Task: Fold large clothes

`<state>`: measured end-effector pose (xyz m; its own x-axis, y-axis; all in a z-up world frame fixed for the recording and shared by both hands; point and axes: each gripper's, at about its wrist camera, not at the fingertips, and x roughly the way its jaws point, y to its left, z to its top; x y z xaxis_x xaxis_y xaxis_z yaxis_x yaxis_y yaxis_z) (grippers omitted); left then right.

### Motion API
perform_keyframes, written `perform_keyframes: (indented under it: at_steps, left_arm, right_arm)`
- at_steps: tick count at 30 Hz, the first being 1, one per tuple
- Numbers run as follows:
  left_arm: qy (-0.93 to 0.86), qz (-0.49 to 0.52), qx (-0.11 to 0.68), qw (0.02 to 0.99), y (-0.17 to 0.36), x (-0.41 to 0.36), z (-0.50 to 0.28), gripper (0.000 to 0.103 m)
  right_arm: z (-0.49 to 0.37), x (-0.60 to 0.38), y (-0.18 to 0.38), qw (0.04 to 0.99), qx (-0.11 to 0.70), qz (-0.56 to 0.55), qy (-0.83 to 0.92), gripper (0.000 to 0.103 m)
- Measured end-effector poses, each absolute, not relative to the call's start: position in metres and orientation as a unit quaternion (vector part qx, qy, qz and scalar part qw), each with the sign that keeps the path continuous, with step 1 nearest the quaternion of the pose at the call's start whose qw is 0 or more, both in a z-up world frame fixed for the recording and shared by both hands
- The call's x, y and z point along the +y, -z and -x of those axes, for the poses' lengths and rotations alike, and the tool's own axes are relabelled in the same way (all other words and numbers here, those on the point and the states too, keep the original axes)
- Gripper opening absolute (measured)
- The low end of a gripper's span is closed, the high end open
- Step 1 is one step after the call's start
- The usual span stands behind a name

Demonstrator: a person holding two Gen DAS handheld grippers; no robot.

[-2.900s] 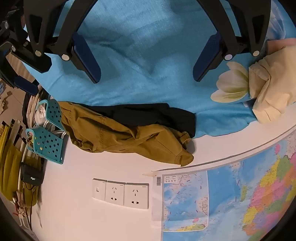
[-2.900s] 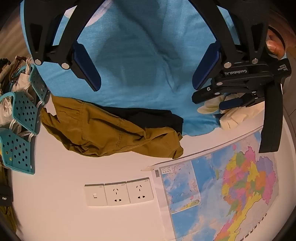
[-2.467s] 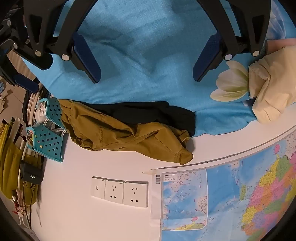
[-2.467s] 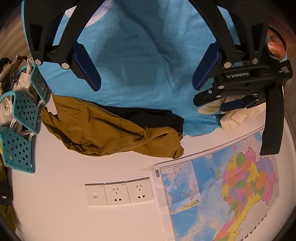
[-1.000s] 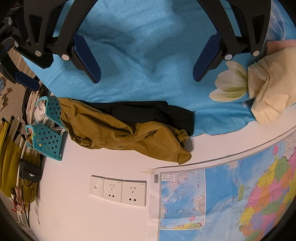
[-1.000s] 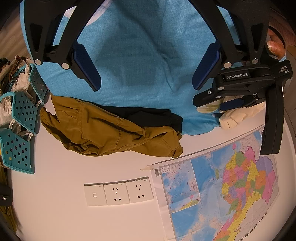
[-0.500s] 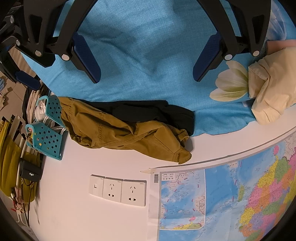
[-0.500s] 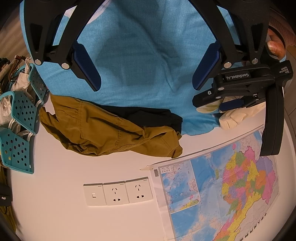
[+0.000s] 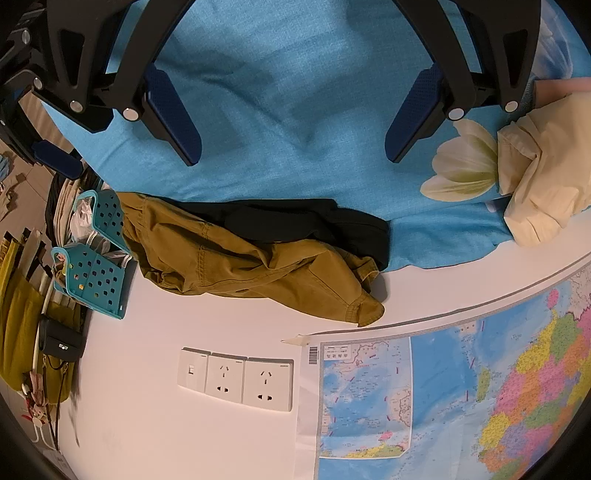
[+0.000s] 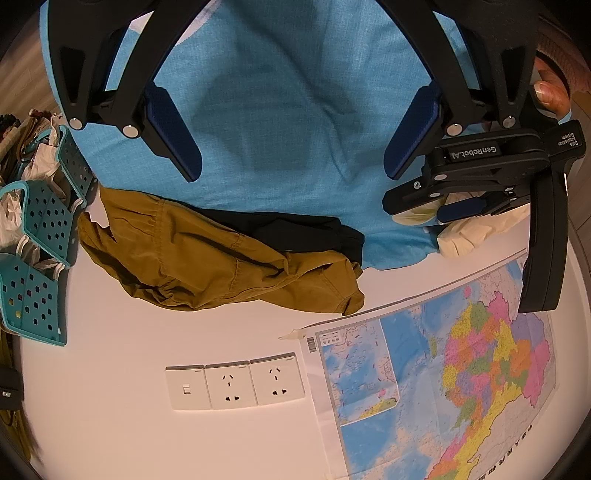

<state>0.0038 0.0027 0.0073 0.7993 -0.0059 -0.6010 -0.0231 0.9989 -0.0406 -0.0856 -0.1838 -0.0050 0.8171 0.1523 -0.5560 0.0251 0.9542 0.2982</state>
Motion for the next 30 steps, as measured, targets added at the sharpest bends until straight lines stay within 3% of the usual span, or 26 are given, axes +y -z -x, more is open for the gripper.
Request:
perform_keyframes:
  at_steps: [30]
  left_arm:
    - [0.001, 0.031, 0.328, 0.944, -0.0026, 0.0039, -0.0121, 0.096]
  right_arm:
    - [0.0781, -0.1831, 0.0094, 0.942, 0.304, -0.140, -0.032, 0.097]
